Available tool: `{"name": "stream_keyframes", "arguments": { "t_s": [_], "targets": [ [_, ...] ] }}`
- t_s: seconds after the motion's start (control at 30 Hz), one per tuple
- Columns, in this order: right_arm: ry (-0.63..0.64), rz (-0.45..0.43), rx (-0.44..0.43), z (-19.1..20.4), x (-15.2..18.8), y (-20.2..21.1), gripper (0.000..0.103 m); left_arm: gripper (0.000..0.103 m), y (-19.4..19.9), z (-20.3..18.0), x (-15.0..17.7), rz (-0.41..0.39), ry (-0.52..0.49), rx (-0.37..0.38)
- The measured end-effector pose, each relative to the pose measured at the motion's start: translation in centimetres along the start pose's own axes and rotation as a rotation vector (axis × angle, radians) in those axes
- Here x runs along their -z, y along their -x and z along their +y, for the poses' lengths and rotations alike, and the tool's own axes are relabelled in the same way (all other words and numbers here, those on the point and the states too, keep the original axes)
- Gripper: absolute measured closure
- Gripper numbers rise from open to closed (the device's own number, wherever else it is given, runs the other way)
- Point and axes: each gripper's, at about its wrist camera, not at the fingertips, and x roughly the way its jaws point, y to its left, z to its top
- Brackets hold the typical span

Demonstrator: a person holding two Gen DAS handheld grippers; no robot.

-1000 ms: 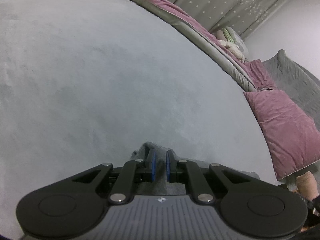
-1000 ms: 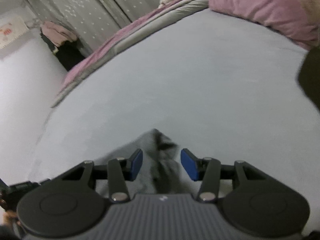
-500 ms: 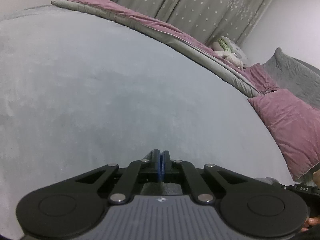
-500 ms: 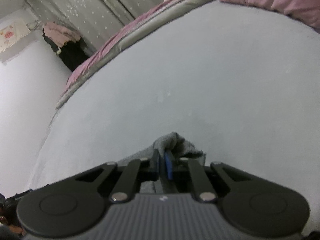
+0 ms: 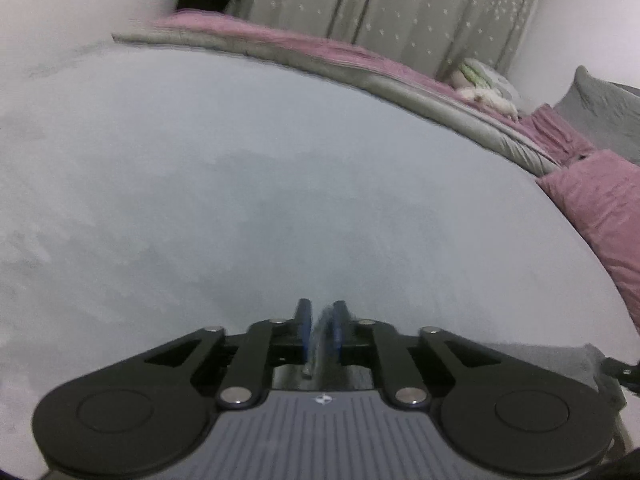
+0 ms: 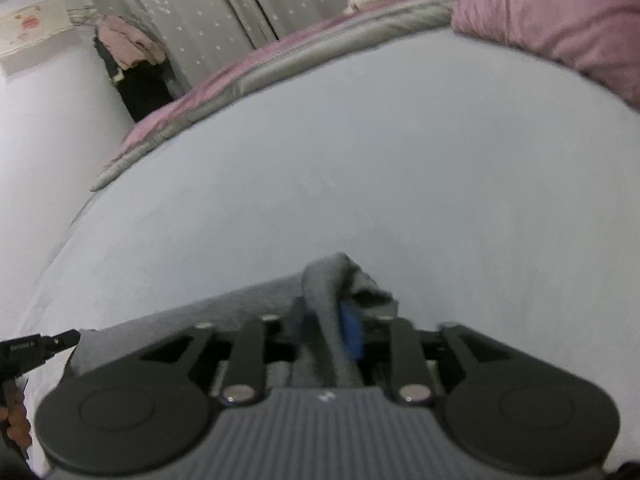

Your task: Fold clothes

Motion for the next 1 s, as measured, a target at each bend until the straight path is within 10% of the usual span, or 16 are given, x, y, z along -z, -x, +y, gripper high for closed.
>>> {"name": "stream_keyframes", "arguments": {
  "t_s": [0.53, 1.0],
  "targets": [
    [0.342, -0.126, 0.053, 11.6, 3.4, -1.0, 0.057, 0.083, -0.5, -9.1, 5.0, -0.067, -0.376, 0.07],
    [0.233, -0.134, 0.206, 4.0, 3.7, -1.5, 0.057, 0.096, -0.7, -4.0, 4.5, -0.043, -0.313, 0.059]
  ]
}}
